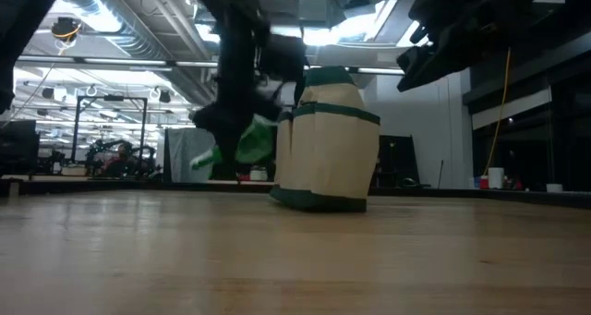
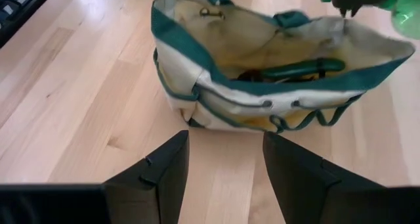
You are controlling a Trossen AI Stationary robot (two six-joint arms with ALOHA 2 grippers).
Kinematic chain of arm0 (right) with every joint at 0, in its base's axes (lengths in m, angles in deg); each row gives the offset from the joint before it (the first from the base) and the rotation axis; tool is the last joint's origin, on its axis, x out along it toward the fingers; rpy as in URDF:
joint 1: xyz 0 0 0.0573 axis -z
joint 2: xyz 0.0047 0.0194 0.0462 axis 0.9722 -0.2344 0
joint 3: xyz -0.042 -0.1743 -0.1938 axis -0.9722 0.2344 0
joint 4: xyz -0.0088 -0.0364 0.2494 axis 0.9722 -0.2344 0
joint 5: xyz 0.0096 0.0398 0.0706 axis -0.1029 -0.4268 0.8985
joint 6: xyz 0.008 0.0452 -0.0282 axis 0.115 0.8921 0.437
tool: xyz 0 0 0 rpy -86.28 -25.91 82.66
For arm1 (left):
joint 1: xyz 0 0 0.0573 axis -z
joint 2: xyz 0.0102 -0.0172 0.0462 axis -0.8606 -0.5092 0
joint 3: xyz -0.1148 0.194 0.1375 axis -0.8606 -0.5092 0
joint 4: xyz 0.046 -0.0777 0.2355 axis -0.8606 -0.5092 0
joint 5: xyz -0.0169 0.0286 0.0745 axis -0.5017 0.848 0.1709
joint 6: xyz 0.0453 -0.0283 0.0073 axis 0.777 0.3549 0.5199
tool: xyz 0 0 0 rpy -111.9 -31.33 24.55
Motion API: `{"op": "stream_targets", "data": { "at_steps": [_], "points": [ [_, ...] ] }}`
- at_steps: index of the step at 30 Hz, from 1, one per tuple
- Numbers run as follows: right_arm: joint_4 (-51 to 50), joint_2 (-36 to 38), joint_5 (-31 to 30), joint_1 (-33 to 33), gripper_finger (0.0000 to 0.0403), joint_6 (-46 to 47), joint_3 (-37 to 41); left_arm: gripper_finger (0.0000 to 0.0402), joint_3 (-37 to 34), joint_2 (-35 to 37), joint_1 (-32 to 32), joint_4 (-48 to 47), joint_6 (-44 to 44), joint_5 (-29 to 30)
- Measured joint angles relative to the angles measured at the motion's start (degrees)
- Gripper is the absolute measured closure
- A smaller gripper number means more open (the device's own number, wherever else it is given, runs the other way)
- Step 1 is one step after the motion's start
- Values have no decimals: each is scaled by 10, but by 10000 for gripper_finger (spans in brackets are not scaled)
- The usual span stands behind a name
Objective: Pick & Place Garden tools in Gardening bag
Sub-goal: Put the green spray bottle into the white gardening bag
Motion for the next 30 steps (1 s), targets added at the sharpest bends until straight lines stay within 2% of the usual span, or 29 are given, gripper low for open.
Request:
{"op": "stream_targets", "data": {
  "at_steps": [6,11,16,21,25,30],
  "points": [
    [34,0,-9,0,206,0,0,386,0,80,41,12,66,87],
    [77,0,-40,0,206,0,0,387,0,144,80,52,146,91],
    [188,0,-59,0,206,39,0,387,0,188,115,133,176,26],
    [301,-1,-61,0,206,72,0,387,0,211,136,269,202,-46],
    [333,-1,-53,-1,206,57,0,387,1,218,140,367,196,-136],
    [342,-1,-51,-2,206,82,0,387,1,217,133,427,188,-227]
  ]
}}
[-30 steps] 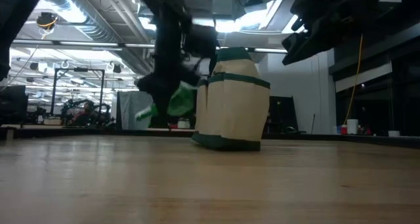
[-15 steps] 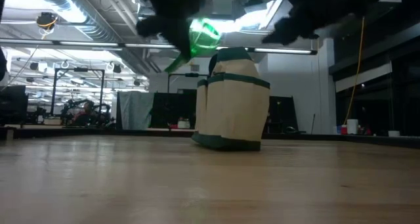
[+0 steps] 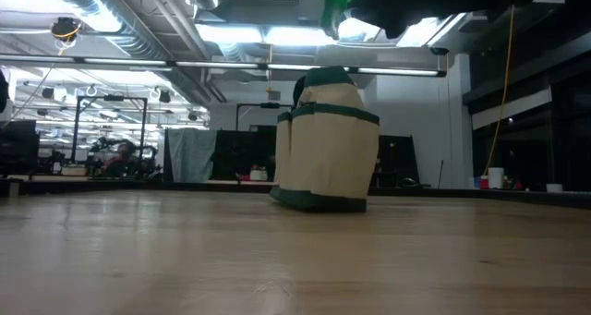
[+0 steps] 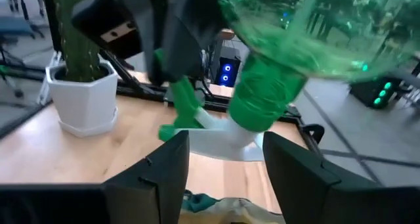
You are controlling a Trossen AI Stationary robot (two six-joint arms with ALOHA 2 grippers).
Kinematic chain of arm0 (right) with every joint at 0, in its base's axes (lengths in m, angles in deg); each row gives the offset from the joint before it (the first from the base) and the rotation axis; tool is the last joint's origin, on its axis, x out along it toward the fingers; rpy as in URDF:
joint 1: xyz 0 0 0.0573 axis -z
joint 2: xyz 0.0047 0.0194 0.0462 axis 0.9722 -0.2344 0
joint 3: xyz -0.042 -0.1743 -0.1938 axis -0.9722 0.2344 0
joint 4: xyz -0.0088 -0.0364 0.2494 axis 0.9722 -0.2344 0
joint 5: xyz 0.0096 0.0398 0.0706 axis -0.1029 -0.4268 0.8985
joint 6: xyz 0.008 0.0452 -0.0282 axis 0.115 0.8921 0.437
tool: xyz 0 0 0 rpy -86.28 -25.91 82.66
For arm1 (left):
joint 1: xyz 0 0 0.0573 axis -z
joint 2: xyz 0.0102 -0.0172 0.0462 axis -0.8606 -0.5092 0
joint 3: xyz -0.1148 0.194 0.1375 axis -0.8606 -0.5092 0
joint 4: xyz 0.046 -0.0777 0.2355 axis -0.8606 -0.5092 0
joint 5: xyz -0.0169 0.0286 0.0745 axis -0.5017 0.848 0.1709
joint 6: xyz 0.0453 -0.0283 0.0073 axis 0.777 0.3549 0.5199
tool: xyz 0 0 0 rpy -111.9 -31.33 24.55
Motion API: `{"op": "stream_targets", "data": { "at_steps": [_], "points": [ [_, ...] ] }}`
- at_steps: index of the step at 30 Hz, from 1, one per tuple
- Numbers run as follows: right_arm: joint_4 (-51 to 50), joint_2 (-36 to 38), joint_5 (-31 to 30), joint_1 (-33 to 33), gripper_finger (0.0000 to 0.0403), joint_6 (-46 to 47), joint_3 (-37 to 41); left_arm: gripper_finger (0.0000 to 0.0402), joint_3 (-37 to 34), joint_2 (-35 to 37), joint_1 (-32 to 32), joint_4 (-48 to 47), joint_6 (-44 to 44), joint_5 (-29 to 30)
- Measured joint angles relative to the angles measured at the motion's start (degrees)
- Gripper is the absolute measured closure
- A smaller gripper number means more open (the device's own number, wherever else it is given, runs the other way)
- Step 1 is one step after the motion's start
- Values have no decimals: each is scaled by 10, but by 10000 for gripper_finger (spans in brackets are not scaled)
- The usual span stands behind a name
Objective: Pick & Place Garden tools in Gardening bag
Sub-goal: Put the green spray bottle into the white gardening bag
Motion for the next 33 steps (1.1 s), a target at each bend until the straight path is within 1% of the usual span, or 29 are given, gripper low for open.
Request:
{"op": "stream_targets", "data": {
  "at_steps": [6,9,12,17,21,26,29,33],
  "points": [
    [39,-4,14,0,199,95,0,387,0,0,-5,52,-10,-83],
    [67,-4,47,2,184,117,0,387,0,0,-5,58,-12,-111],
    [91,-6,61,2,167,128,0,387,0,0,-5,58,-22,-129],
    [111,-6,62,1,158,132,0,387,0,0,-4,62,-25,-128],
    [137,-13,84,0,176,136,0,386,0,-2,-4,68,-16,-129],
    [171,-34,94,-3,221,149,0,386,0,-6,-3,72,10,-133],
    [168,-40,89,-3,251,125,0,385,0,-8,-4,62,4,-128],
    [164,-40,87,-3,251,58,-1,371,0,-9,-4,60,-32,-117]
  ]
}}
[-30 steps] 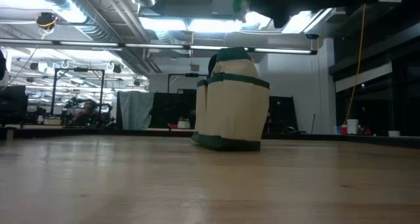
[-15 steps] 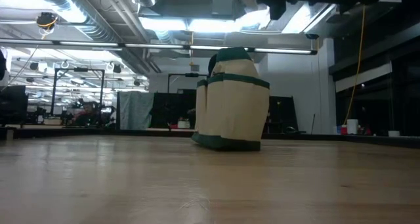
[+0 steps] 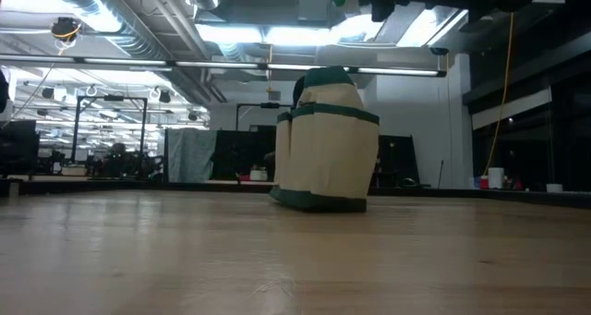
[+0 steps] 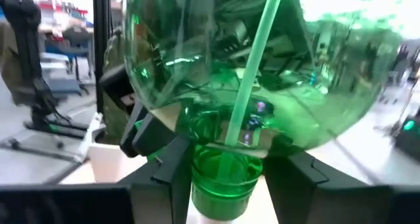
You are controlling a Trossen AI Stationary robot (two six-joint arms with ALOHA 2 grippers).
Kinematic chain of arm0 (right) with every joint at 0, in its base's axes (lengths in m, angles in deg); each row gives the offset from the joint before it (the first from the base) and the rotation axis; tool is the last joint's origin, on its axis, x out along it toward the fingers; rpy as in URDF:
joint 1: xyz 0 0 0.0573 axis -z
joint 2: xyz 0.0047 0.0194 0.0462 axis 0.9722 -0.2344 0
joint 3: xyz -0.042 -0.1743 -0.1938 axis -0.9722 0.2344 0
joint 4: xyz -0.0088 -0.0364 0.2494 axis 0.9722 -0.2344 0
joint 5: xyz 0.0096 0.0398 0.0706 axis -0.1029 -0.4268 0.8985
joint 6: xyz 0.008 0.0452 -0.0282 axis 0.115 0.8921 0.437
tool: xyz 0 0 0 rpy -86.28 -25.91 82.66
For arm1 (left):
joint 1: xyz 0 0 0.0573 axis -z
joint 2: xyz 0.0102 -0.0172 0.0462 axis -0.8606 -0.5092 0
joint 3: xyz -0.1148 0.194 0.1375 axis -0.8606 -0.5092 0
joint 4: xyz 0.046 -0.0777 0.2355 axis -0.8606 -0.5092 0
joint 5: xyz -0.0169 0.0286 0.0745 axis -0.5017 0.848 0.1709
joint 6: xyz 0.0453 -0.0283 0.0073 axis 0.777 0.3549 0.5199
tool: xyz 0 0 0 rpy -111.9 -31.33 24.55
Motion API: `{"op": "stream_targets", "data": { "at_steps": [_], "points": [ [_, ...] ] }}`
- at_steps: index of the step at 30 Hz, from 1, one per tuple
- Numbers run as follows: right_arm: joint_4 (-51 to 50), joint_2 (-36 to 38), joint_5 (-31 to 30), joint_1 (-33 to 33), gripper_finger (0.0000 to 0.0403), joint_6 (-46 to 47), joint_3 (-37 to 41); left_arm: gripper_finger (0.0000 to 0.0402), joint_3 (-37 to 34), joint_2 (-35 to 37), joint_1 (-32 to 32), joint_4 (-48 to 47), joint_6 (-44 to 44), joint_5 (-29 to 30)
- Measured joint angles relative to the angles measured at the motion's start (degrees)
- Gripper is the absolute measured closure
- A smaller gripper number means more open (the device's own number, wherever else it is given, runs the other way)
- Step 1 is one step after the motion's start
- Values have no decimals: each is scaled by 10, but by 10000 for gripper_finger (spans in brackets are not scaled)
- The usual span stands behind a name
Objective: Pick & Place Garden tools in Gardening bag
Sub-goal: Put the green spray bottle into the white gardening bag
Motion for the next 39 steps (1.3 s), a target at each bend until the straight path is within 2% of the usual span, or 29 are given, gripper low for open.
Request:
{"op": "stream_targets", "data": {
  "at_steps": [3,8,12,16,19,23,28,31,35,39],
  "points": [
    [-9,0,-20,0,251,-53,0,346,0,0,0,-1,-50,2],
    [-73,2,-127,0,251,-190,1,289,0,25,-7,-42,-119,3],
    [-130,2,-208,0,251,-389,0,243,0,54,-18,-79,-196,6],
    [-189,2,-230,-3,251,-619,0,212,0,79,-34,-118,-314,47],
    [-206,2,-233,-13,243,-725,0,199,0,85,-44,-136,-400,92],
    [-206,-12,-275,-39,237,-781,0,192,0,78,-55,-155,-483,115],
    [-204,-30,-348,-63,235,-837,0,192,0,56,-56,-154,-538,81],
    [-196,-35,-379,-74,234,-885,0,192,0,41,-56,-154,-599,82],
    [-170,-37,-394,-82,233,-936,0,192,0,26,-71,-139,-673,89],
    [-138,-37,-393,-91,233,-957,0,192,0,21,-94,-107,-704,89]
  ]
}}
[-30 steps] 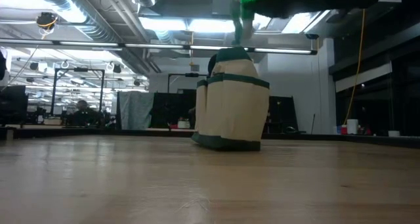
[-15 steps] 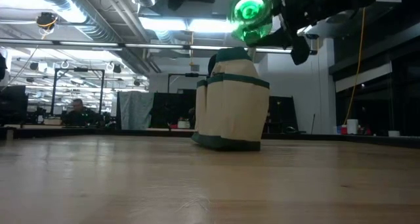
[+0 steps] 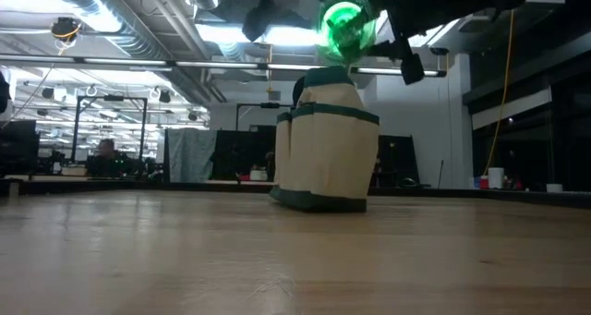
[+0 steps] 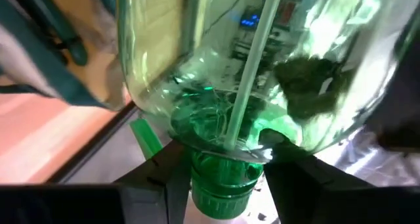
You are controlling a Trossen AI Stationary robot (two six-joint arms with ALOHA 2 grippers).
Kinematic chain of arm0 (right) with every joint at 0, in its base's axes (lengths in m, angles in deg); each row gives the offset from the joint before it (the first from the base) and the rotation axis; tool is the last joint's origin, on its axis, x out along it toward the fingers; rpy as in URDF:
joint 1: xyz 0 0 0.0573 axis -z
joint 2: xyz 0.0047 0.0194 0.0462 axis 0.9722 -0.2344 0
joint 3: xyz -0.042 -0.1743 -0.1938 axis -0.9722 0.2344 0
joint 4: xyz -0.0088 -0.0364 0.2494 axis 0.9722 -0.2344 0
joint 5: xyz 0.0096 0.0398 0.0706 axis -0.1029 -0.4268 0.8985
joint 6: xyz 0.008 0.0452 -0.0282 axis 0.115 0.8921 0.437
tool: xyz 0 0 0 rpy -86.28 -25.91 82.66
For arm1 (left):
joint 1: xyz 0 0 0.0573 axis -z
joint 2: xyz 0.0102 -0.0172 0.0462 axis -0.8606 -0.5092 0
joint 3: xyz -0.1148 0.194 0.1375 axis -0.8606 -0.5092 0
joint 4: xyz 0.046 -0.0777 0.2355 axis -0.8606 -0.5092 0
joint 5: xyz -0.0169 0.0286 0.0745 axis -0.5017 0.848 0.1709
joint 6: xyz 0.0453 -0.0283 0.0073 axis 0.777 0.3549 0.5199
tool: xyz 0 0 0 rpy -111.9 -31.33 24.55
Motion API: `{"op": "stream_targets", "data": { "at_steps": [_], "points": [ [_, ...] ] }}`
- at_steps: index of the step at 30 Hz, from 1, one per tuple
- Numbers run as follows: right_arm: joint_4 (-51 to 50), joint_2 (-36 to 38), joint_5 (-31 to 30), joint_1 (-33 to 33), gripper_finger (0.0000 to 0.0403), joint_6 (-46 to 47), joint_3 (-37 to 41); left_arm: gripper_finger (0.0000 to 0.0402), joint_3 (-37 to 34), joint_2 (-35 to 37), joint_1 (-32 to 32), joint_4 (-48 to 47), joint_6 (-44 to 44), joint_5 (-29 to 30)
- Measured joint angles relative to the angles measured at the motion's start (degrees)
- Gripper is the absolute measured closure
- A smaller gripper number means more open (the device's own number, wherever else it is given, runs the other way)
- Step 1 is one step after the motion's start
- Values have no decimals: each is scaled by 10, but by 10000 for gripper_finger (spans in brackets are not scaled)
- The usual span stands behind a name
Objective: Pick & Place Garden tools in Gardening bag
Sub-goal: Put the green spray bottle into the white gardening bag
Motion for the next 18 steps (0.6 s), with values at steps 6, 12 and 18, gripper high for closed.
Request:
{"op": "stream_targets", "data": {
  "at_steps": [6,12,18],
  "points": [
    [8,0,8,-15,232,-46,0,191,0,0,-47,54,-26,-29],
    [11,0,8,-22,232,-63,0,191,0,-45,-61,122,-2,-96],
    [23,0,65,-34,232,-22,0,191,0,-77,-63,172,229,-218]
  ]
}}
